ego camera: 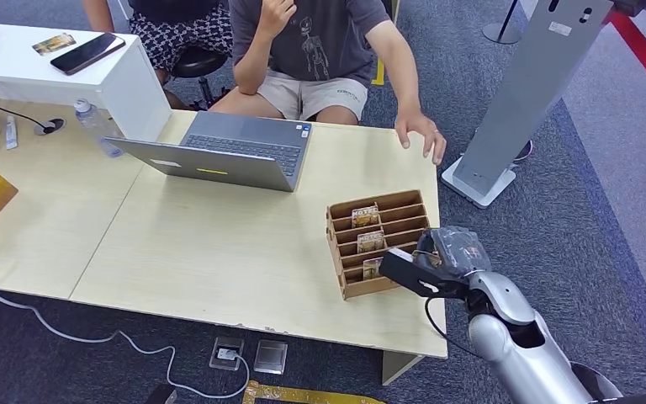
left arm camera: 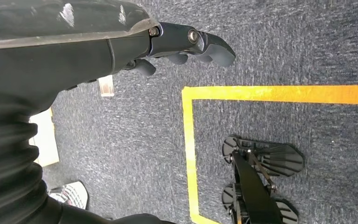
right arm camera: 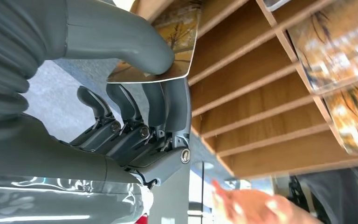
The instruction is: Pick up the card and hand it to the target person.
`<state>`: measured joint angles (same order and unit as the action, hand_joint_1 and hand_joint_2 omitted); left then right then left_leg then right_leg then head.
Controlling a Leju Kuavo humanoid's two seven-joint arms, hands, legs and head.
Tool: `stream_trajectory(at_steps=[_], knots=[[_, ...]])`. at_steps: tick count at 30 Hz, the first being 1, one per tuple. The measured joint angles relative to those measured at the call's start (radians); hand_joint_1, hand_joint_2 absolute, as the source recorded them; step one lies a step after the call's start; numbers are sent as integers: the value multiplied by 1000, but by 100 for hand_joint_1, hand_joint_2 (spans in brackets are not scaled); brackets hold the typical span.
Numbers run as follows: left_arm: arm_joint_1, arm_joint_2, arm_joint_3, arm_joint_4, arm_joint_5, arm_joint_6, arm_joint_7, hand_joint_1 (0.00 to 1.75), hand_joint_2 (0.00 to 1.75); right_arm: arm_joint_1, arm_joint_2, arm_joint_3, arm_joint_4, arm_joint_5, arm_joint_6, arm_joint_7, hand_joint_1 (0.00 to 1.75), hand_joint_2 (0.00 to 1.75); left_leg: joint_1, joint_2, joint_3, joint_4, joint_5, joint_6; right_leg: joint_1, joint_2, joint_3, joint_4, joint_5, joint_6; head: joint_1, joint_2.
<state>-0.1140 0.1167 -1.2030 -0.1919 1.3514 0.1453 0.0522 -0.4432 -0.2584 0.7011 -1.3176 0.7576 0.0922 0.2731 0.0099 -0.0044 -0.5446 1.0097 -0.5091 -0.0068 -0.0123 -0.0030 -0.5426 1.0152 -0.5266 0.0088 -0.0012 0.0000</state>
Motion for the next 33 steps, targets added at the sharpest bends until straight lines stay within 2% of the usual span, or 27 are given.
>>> stream_trajectory(at_steps=[12,19,25,33], knots=[[1,0,-3,0,18,11,8,0,175,-8,-30,-28,-221,-15,-30,12,159,175,0,0,0,0,0,0,0,0,0,0,0,0,0,0],[0,0,-4,0,19,14,9,0,175,-85,-25,-32,-242,-25,-81,-23,159,175,0,0,-1,0,0,0,0,0,0,0,0,0,0,0],[-2,0,-5,0,15,19,11,0,175,-210,27,-25,-114,-10,-152,-97,159,175,0,0,-2,0,0,0,0,0,0,1,0,0,0,0],[-7,-2,-19,0,3,32,18,0,175,-414,157,22,252,81,-192,-151,159,175,0,-1,-2,0,0,0,0,-1,-1,2,0,0,-1,0]])
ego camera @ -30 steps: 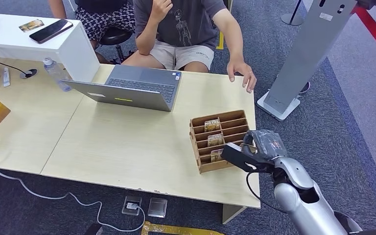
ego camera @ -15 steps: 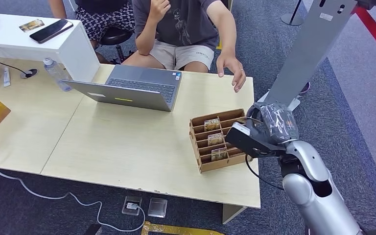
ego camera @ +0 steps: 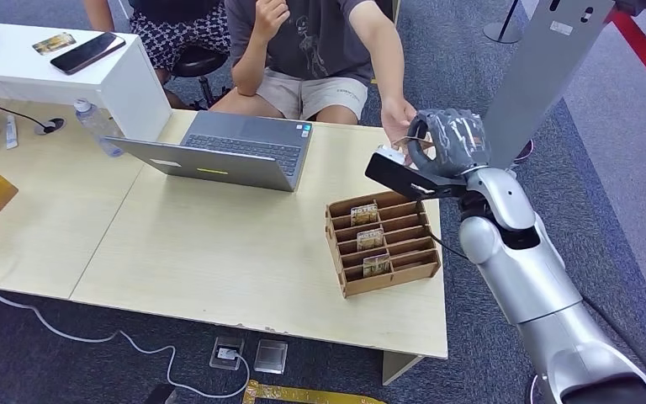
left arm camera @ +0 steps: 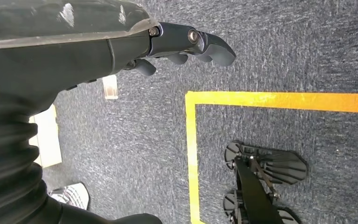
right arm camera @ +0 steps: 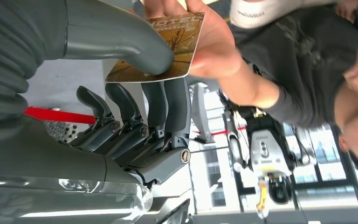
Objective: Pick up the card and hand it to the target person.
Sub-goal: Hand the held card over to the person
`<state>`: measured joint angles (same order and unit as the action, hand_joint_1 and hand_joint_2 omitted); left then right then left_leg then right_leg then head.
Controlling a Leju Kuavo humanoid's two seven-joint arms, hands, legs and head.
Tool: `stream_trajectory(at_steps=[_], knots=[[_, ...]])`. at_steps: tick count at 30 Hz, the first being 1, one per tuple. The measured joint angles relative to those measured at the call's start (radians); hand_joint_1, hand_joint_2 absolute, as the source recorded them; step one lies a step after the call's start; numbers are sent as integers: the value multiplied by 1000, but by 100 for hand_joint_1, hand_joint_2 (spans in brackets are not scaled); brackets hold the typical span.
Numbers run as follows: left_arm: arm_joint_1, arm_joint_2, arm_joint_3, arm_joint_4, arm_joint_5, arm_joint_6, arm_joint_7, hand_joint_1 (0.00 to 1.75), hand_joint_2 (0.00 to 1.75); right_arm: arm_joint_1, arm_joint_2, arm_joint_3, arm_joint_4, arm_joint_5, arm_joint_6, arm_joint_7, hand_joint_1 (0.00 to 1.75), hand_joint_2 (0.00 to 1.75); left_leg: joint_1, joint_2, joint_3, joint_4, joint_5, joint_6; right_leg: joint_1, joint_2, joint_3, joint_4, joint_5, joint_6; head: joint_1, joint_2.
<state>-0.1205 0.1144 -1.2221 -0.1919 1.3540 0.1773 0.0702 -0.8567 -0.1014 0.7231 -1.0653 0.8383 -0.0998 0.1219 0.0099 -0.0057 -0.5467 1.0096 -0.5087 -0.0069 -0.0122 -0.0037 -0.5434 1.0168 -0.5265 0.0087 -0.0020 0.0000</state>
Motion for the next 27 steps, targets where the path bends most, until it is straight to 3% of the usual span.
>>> stream_trajectory(at_steps=[9,13,27], knots=[[0,0,-10,0,9,3,2,0,175,-101,125,63,315,66,-25,-25,159,175,0,0,0,0,0,0,0,0,-1,0,0,0,0,0],[0,1,-10,0,16,-5,2,0,175,-113,157,84,392,81,-28,-30,0,175,0,0,0,0,0,0,0,0,-1,0,0,0,0,0],[4,9,-12,0,39,-6,-11,0,175,-180,205,111,487,70,-72,-58,0,175,0,0,0,0,0,0,0,0,-1,0,0,0,0,0]])
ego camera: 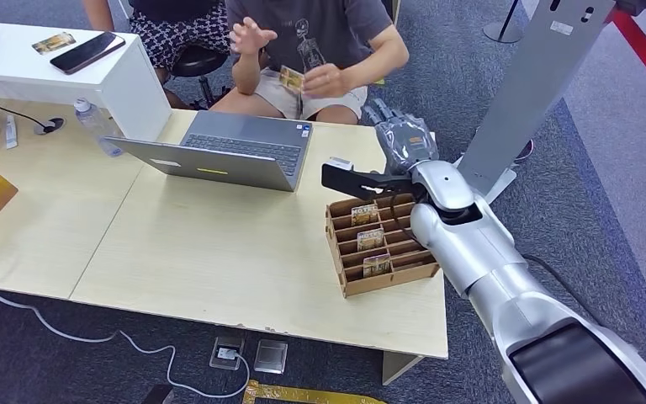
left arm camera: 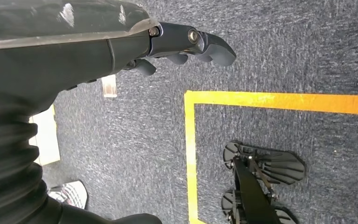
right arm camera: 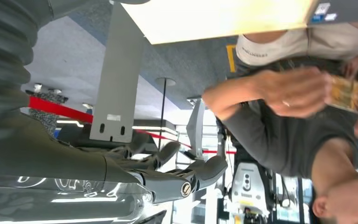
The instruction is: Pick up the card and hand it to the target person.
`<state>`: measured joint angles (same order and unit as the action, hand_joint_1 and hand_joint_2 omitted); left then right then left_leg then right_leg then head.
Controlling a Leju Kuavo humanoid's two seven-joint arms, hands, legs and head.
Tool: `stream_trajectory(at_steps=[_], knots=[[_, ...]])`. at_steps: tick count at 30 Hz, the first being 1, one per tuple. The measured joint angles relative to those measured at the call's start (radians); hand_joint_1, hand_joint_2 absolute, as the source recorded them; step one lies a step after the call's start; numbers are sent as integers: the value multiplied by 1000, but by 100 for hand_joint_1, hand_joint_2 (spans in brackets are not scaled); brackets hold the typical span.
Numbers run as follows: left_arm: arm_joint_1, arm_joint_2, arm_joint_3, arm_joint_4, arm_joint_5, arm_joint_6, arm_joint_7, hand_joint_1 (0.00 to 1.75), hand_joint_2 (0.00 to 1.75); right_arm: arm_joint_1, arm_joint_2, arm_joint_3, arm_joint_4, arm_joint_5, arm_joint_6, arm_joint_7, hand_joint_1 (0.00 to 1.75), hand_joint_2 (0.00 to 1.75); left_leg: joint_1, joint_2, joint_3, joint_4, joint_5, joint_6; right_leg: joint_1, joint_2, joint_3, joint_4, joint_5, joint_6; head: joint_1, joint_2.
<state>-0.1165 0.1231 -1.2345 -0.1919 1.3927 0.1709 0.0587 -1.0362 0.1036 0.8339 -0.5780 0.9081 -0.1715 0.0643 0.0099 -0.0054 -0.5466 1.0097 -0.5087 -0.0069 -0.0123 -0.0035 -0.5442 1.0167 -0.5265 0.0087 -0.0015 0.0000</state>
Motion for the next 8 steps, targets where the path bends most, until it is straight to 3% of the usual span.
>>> stream_trajectory(at_steps=[8], knots=[[6,5,0,0,17,11,1,0,175,12,-34,-5,-105,-68,-6,-8,0,175,0,0,1,0,0,0,0,0,0,0,0,0,0,0]])
